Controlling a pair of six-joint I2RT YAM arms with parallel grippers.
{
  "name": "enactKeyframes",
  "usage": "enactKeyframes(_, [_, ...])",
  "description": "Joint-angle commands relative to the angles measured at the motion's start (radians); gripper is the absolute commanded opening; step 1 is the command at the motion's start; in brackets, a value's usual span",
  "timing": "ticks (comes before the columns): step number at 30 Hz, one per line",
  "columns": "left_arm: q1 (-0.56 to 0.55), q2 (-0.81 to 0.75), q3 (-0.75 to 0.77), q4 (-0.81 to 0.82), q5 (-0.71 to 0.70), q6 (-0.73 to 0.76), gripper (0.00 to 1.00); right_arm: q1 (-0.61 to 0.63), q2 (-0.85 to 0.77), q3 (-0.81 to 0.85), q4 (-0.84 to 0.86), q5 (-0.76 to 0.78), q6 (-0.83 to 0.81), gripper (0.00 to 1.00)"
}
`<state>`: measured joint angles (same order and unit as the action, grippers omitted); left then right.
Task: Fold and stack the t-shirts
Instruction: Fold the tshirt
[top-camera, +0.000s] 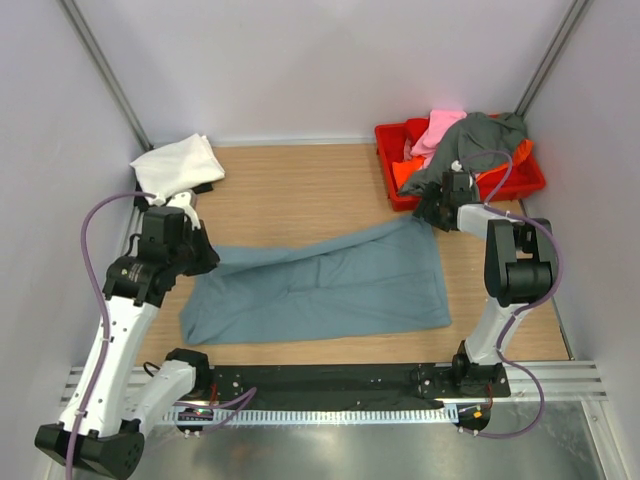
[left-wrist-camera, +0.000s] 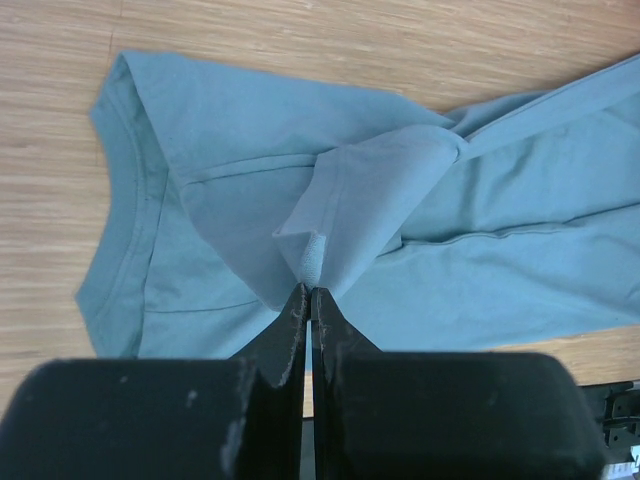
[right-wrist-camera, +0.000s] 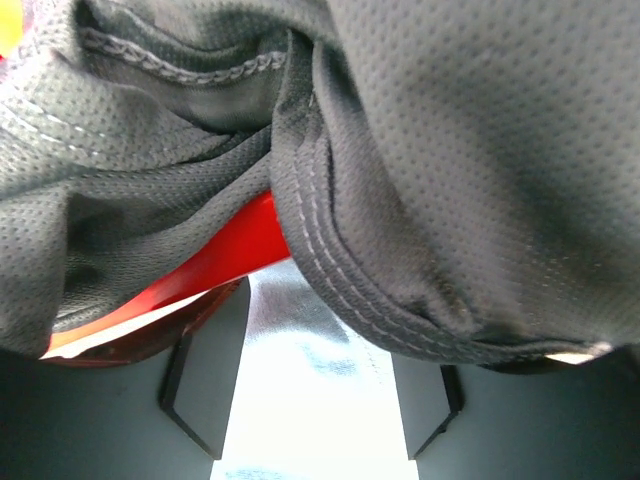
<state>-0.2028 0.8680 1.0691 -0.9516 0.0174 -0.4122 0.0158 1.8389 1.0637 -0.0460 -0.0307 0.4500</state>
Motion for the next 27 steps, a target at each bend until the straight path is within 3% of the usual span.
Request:
enactKeyframes(1, [0.000, -0.018, -0.004, -0.006, -0.011, -0.005, 0.00, 0.000, -0.003, 0.001, 0.040, -0.011, 0.004, 0.61])
enactKeyframes(6, [0.000, -0.049, -0.014, -0.042, -0.039, -0.007, 0.00, 0.006, 0.017, 0.002, 0.041, -0.011, 0.004, 0.54])
enactKeyframes(9, [0.000, -0.066, -0.009, -0.056, -0.043, -0.010, 0.00, 0.009, 0.049, 0.024, 0.067, -0.021, 0.007, 0.44])
enactKeyframes(15, [0.000, -0.047, -0.012, -0.052, -0.043, -0.011, 0.00, 0.015, 0.071, 0.051, 0.063, -0.028, 0.000, 0.04])
enactKeyframes(16, [0.000, -0.046, -0.015, -0.038, -0.045, -0.011, 0.00, 0.013, 0.063, 0.054, 0.058, -0.026, -0.004, 0.01])
enactKeyframes(23, [0.000, 0.035, 0.015, 0.043, -0.068, -0.017, 0.00, 0.013, -0.067, 0.104, -0.023, -0.018, -0.030, 0.02])
enactKeyframes(27, [0.000, 0.152, 0.107, 0.092, -0.088, -0.014, 0.00, 0.013, -0.162, 0.114, -0.074, 0.018, -0.045, 0.02])
